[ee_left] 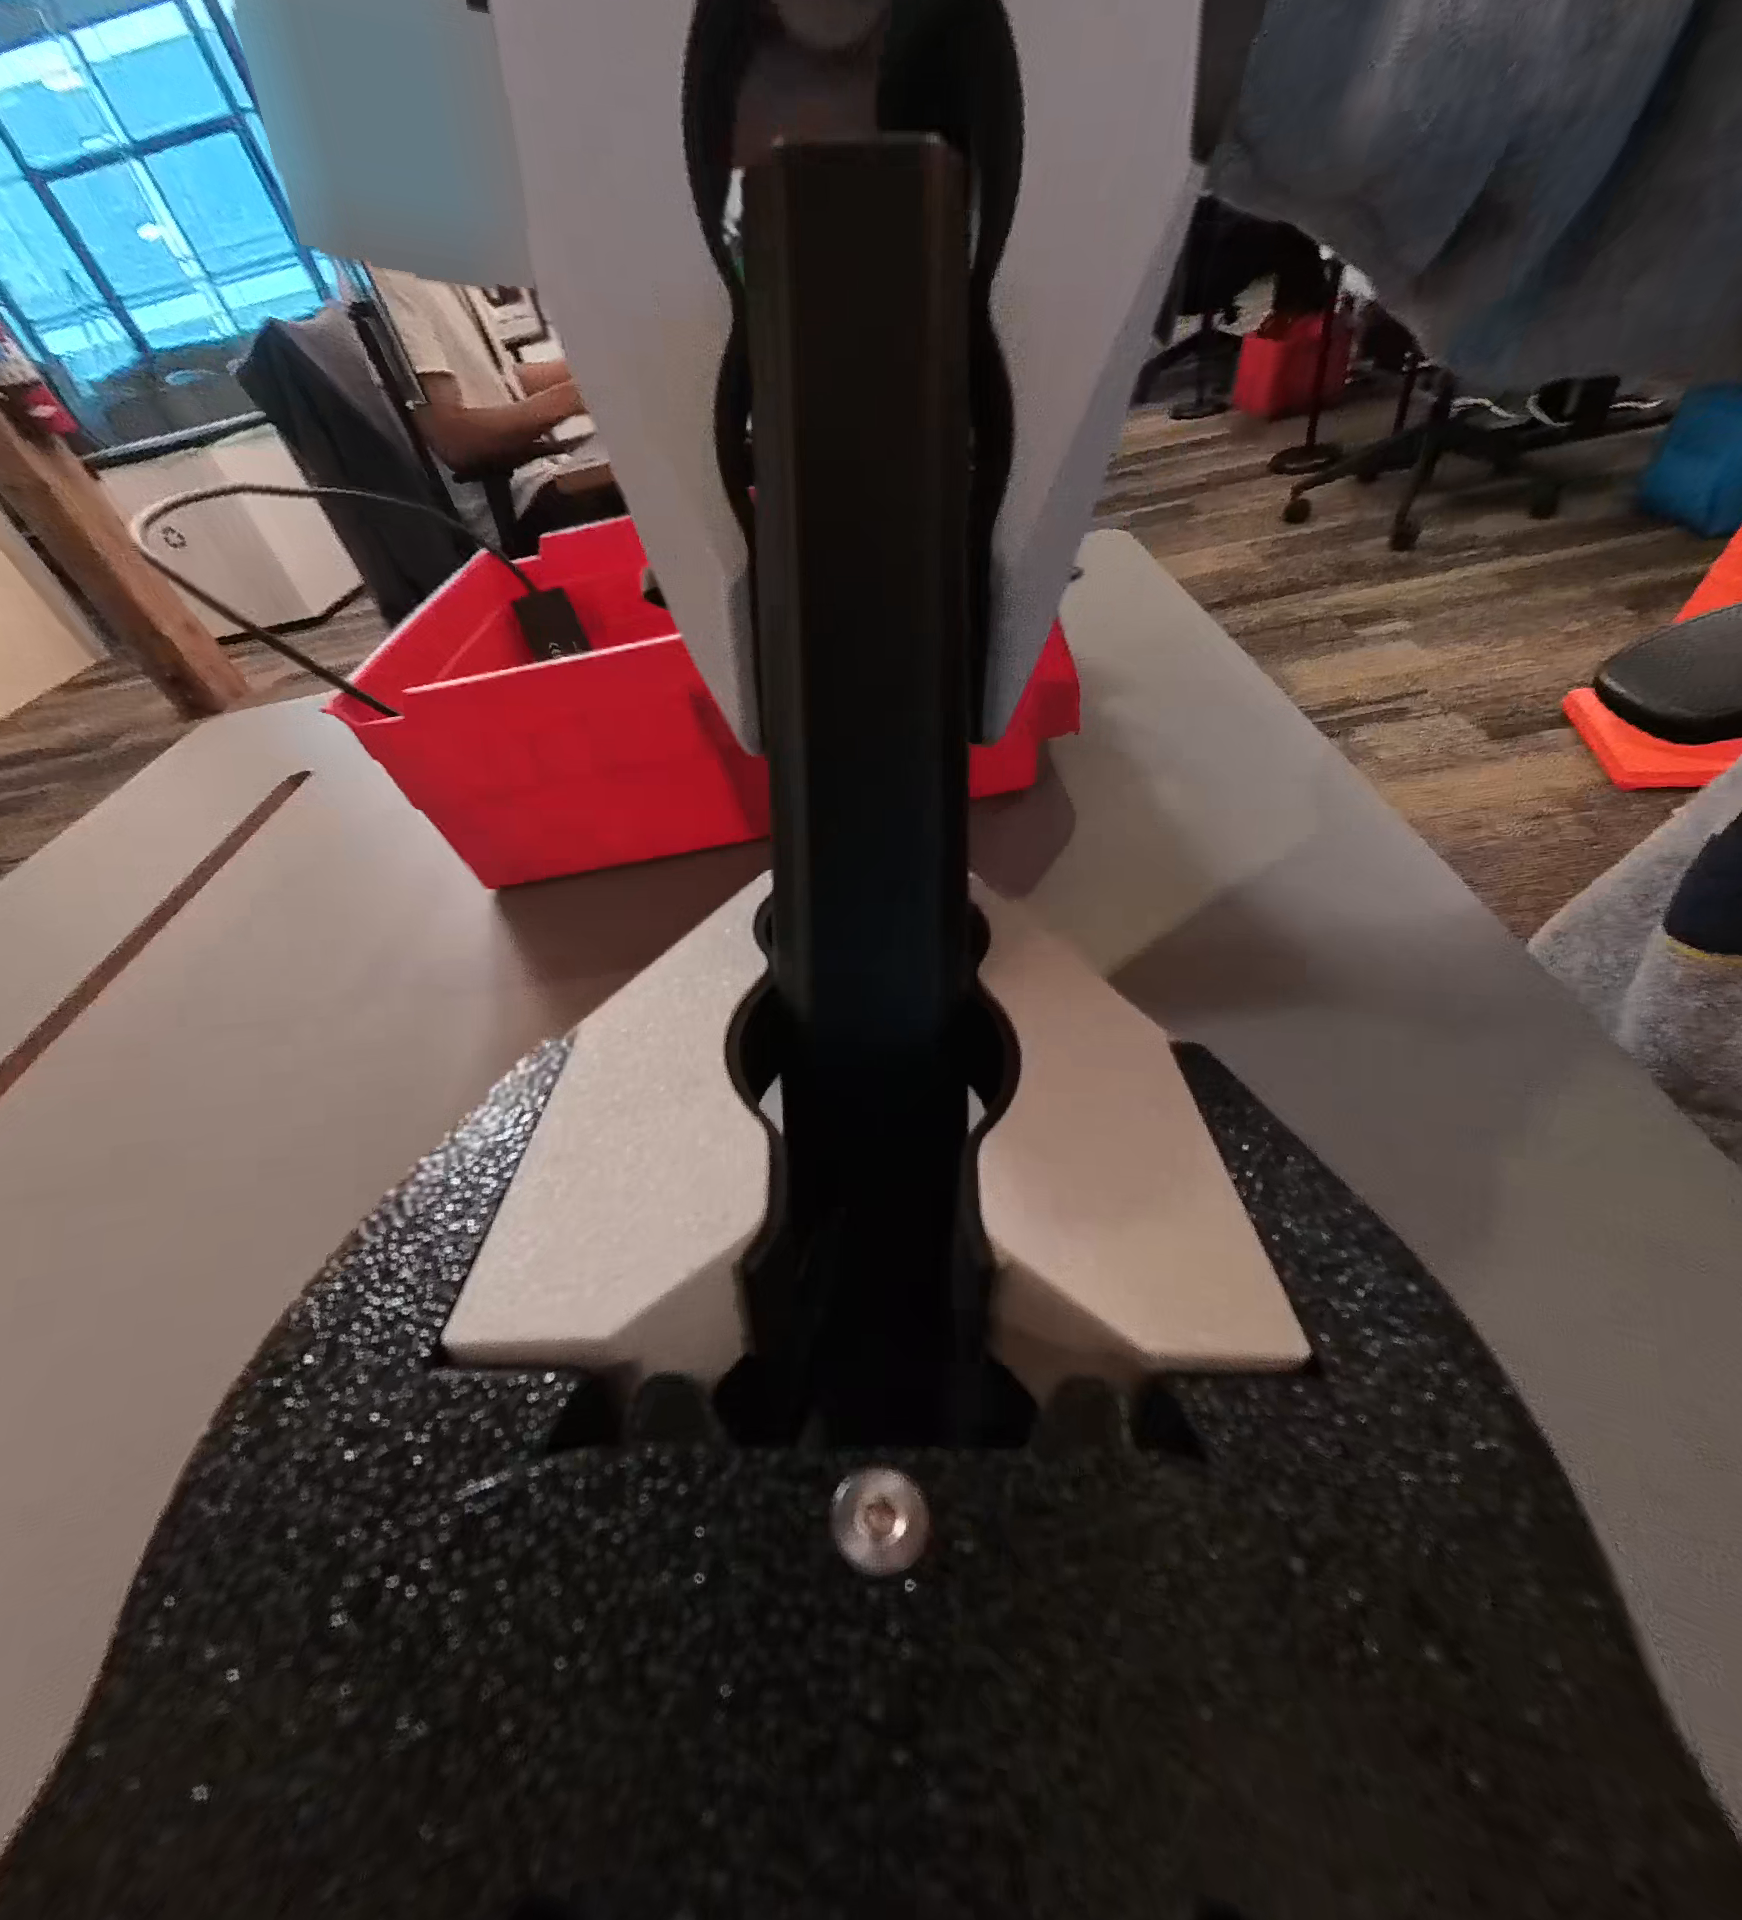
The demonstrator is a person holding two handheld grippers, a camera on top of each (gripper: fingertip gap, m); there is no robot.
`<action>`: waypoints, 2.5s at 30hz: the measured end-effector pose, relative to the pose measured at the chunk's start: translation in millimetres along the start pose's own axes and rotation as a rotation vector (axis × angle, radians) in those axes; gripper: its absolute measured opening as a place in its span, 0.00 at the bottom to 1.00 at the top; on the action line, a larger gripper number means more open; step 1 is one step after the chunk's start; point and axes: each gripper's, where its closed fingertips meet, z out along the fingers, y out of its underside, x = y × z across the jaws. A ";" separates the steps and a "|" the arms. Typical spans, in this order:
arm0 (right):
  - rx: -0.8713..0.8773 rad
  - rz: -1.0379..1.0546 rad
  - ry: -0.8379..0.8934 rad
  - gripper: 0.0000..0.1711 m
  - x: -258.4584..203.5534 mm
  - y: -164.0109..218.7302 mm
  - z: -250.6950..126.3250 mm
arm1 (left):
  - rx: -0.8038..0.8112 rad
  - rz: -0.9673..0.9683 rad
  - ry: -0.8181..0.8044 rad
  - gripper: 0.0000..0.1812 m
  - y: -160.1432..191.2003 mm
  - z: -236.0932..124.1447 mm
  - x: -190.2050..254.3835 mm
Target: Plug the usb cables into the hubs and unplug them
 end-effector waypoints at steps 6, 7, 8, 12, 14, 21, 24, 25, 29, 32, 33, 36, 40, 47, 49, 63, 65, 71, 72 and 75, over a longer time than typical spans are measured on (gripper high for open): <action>-0.018 -0.166 0.237 0.15 16.8 3.3 -41.3 | 0.261 0.213 -0.380 0.34 -51.3 -35.2 -33.5; -0.018 -0.161 0.280 0.15 21.2 6.2 -57.9 | 0.307 0.219 -0.446 0.38 -59.6 -49.7 -40.1; -0.019 -0.147 0.324 0.16 26.2 10.2 -77.0 | 0.357 0.212 -0.520 0.40 -66.3 -65.1 -48.6; -0.002 -0.068 0.527 0.16 44.0 27.6 -169.8 | 0.432 0.133 -0.746 0.41 -63.2 -110.5 -79.8; 0.006 -0.020 0.607 0.16 47.6 37.5 -216.3 | 0.431 0.080 -0.789 0.40 -55.1 -118.3 -89.7; -0.220 0.214 0.644 0.16 63.5 120.7 -269.9 | 0.435 -0.048 -0.850 0.39 -32.7 -129.2 -107.6; -0.335 0.305 0.544 0.16 77.6 164.6 -229.8 | 0.432 -0.074 -0.851 0.38 -27.4 -130.2 -110.6; -0.359 0.337 0.504 0.16 82.5 178.8 -212.0 | 0.428 -0.084 -0.852 0.38 -25.2 -130.3 -111.7; -0.355 0.437 0.358 0.16 102.4 216.7 -138.9 | 0.417 -0.119 -0.846 0.38 -18.1 -130.0 -115.5; -0.254 0.530 0.232 0.16 112.3 221.9 -94.5 | 0.414 -0.139 -0.839 0.37 -14.4 -128.8 -116.9; -0.223 0.559 0.193 0.16 115.3 222.5 -83.0 | 0.409 -0.142 -0.837 0.38 -13.2 -128.1 -117.2; -0.192 0.639 0.110 0.16 124.5 232.4 -57.2 | 0.396 -0.143 -0.834 0.38 -10.7 -125.8 -118.4; -0.257 0.712 0.139 0.16 143.1 266.0 -38.3 | 0.377 -0.162 -0.816 0.36 -6.8 -121.8 -119.6; -0.172 0.894 0.271 0.25 179.9 294.1 -42.2 | 0.360 -0.171 -0.819 0.36 -1.9 -120.9 -122.4; -0.197 0.917 0.334 0.31 186.4 306.4 -46.0 | 0.357 -0.173 -0.820 0.36 -1.2 -120.8 -122.8; -0.281 0.914 0.791 0.52 187.7 342.8 -115.8 | 0.351 -0.191 -0.814 0.38 1.2 -119.2 -123.4; -0.202 0.857 0.906 0.52 180.9 329.5 -142.0 | 0.358 -0.188 -0.822 0.38 -0.2 -121.4 -123.2; 0.144 0.695 1.243 0.52 104.0 274.1 -217.5 | 0.346 -0.175 -0.837 0.39 0.6 -121.2 -121.4; 0.196 0.685 1.279 0.52 84.3 269.1 -223.6 | 0.336 -0.173 -0.833 0.39 2.0 -118.9 -120.7; 0.307 0.708 1.333 0.51 25.2 267.8 -225.9 | 0.295 -0.155 -0.823 0.40 5.9 -110.6 -118.8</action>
